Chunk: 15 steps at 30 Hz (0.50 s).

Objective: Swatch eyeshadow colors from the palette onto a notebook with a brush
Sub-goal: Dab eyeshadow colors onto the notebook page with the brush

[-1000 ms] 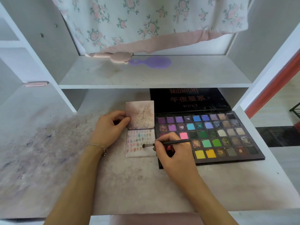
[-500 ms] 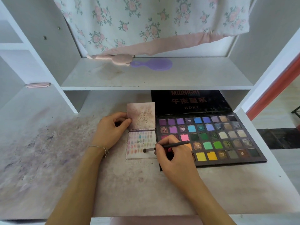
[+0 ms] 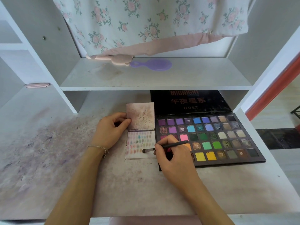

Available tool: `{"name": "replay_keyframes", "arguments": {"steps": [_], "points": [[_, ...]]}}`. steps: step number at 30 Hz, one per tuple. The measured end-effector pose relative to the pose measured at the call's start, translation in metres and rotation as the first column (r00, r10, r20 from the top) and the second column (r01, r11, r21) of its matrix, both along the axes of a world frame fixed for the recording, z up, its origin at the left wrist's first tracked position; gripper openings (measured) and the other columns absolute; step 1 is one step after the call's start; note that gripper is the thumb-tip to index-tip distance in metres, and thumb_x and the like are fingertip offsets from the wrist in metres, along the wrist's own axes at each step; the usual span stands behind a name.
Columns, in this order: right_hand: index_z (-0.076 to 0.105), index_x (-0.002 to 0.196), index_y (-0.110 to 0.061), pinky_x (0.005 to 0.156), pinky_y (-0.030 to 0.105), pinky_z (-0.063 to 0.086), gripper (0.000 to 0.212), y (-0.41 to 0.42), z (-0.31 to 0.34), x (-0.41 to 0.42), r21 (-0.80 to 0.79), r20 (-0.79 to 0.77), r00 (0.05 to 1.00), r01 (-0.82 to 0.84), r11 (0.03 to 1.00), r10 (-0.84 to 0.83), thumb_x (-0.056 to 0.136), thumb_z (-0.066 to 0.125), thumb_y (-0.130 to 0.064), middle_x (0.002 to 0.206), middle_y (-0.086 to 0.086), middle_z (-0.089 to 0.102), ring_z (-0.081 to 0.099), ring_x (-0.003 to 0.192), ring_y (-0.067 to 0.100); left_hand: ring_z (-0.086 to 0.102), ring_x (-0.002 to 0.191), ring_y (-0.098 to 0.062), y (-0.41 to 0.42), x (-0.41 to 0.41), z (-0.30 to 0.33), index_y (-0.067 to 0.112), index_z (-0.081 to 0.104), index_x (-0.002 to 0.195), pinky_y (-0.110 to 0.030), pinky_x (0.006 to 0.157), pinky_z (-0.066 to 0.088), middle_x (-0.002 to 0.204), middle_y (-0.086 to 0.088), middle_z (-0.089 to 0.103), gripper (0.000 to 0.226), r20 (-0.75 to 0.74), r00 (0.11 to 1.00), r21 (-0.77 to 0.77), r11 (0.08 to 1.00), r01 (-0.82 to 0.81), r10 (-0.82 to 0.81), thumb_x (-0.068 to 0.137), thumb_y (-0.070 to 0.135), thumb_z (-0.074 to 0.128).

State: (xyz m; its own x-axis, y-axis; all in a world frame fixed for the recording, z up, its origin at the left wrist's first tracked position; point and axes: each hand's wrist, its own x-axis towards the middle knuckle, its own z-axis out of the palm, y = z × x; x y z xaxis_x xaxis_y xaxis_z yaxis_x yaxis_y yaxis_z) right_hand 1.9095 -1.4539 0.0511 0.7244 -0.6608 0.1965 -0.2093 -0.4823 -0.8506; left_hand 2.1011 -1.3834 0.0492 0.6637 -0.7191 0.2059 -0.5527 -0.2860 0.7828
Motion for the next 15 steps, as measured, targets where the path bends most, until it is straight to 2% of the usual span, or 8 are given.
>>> {"name": "replay_keyframes", "arguments": {"steps": [8,10,12,15], "points": [[0.047,0.075,-0.035,0.068,0.040,0.051,0.020,-0.0005,-0.0002,-0.0001,-0.022,0.011,1.000,-0.003,1.000,0.003,0.087,0.054,-0.021,0.074,-0.004,0.064,0.060,0.075,0.014,0.056,0.075,0.007,-0.0006,-0.0006,-0.0001,0.022,0.065,0.096,-0.004,0.067,0.038,0.076,0.018,0.061,0.013,0.010,1.000,0.019,1.000,-0.010,0.009,0.086,0.016,0.060],[0.054,0.082,-0.027,0.069,0.032,0.050,0.006,-0.0005,-0.0002,0.0005,-0.028,0.057,0.998,0.008,1.000,-0.007,0.086,0.052,-0.023,0.076,-0.010,0.061,0.057,0.077,0.008,0.056,0.075,0.007,-0.0006,-0.0009,0.0000,0.021,0.065,0.097,-0.009,0.068,0.039,0.075,0.018,0.061,0.014,0.006,1.000,0.017,1.000,-0.013,0.013,0.086,0.017,0.061],[0.060,0.087,-0.022,0.069,0.020,0.047,0.011,-0.0012,0.0003,0.0014,-0.029,0.110,0.994,0.028,0.999,-0.025,0.084,0.050,-0.024,0.080,-0.018,0.058,0.055,0.081,0.004,0.056,0.074,0.007,-0.0002,-0.0012,0.0004,0.024,0.064,0.096,-0.009,0.067,0.038,0.074,0.020,0.060,0.013,0.003,1.000,0.019,1.000,-0.013,0.013,0.086,0.017,0.061],[0.062,0.090,-0.022,0.068,0.013,0.045,0.014,-0.0022,0.0011,0.0011,-0.025,0.195,0.981,0.027,0.999,-0.022,0.085,0.049,-0.018,0.085,-0.018,0.057,0.054,0.083,0.002,0.055,0.072,0.009,0.0000,-0.0012,0.0009,0.029,0.062,0.094,-0.005,0.066,0.037,0.074,0.021,0.060,0.013,0.003,1.000,0.032,0.999,-0.021,0.021,0.086,0.018,0.061]]}}
